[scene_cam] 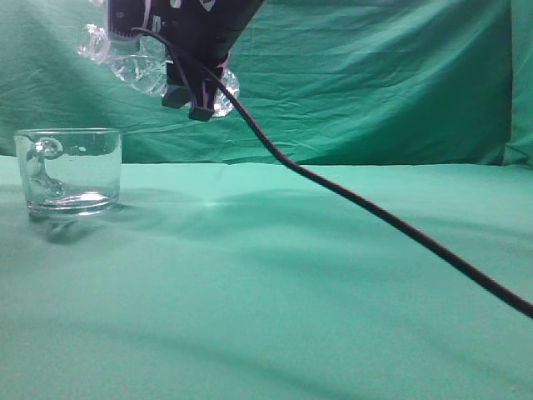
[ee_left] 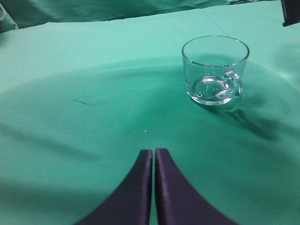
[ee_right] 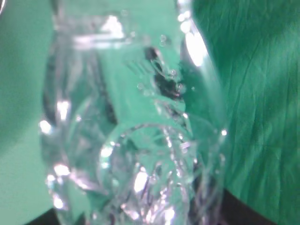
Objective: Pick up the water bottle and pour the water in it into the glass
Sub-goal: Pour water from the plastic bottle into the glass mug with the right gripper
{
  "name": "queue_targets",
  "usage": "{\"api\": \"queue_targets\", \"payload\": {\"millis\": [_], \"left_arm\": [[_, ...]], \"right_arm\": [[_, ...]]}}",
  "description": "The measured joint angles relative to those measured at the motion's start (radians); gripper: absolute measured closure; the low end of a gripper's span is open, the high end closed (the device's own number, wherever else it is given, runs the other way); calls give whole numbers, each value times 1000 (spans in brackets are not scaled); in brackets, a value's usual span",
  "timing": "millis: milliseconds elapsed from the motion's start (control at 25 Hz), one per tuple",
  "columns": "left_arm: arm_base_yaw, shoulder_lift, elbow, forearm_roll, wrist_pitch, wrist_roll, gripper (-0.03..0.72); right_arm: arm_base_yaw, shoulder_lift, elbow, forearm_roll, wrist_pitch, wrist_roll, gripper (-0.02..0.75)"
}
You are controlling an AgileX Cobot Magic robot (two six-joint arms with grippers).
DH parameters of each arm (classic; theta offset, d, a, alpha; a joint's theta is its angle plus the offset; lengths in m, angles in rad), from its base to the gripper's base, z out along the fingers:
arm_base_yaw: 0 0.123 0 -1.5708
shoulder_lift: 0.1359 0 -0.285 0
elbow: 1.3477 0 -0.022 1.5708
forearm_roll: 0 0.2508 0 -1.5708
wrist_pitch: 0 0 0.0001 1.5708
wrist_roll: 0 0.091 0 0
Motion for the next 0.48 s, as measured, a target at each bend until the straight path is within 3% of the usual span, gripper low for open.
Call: {"api": "queue_targets", "payload": {"millis": [480], "left_arm": [[0,0,0,0,0,0,688]], "right_arm": [[0,0,-2,-74,-6,-1,432]]}}
